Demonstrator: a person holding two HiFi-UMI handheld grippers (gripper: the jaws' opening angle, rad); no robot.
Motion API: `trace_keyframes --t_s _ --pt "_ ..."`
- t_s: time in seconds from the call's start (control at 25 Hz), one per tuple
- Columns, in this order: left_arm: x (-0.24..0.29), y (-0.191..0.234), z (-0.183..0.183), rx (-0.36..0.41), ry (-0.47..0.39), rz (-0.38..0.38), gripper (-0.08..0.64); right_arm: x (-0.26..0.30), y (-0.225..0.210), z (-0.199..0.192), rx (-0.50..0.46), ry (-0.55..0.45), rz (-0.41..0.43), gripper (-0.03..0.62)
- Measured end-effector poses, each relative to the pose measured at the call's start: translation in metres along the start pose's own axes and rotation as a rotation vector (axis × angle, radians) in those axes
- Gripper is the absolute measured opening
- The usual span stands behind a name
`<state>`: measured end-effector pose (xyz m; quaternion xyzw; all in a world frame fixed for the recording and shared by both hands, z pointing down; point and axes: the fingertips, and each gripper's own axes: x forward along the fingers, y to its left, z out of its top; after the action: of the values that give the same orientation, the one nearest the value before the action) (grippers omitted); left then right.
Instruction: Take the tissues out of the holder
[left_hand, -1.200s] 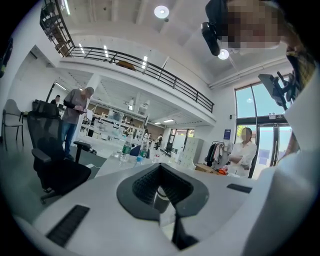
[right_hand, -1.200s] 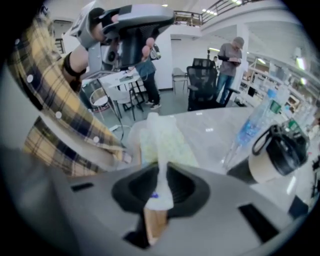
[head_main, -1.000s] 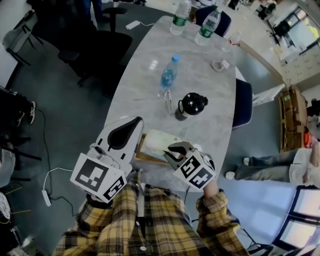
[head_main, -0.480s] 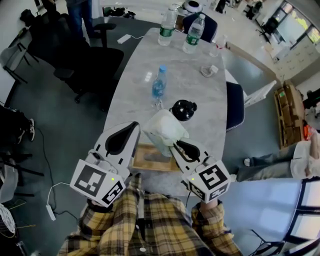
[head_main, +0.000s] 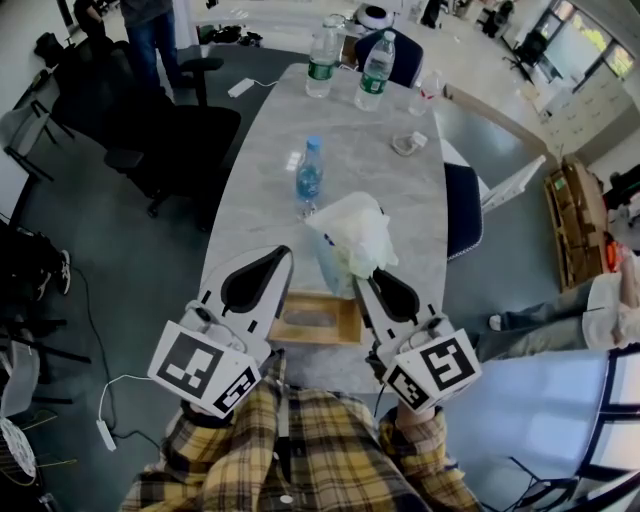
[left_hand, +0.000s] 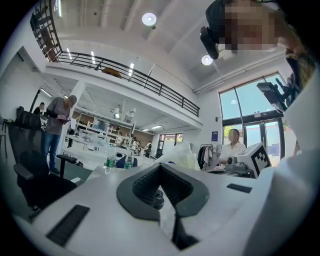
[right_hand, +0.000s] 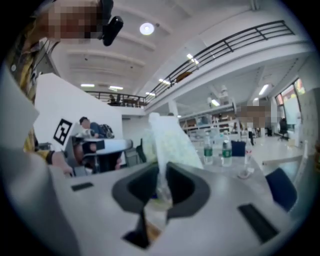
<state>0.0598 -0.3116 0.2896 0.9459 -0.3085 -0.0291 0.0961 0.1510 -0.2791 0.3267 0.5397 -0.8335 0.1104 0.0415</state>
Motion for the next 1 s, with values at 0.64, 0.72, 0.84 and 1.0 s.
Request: trace_keyframes --t_s 0.64,0.72,0.84,1.0 --pt "0.009 -0.018 0.001 0.015 0.000 -0.035 0.017 -0.012 -0.003 0.007 0.004 -0.037 -0.017 0.058" --pt "0.009 -0.019 0.002 0.017 -0.001 -0.035 0.018 -0.013 -0.004 0.009 0.001 -0.040 -0.016 0.058" --pt "0.009 -0.020 0.004 0.021 -0.005 -0.035 0.018 -0.014 -0.003 0.013 -0.003 -0.047 -0.015 0.058" --pt "0.007 -0.020 0.002 0.020 -0.001 -0.033 0.018 -0.015 -0.002 0.011 -0.001 -0.044 -0.016 0.058"
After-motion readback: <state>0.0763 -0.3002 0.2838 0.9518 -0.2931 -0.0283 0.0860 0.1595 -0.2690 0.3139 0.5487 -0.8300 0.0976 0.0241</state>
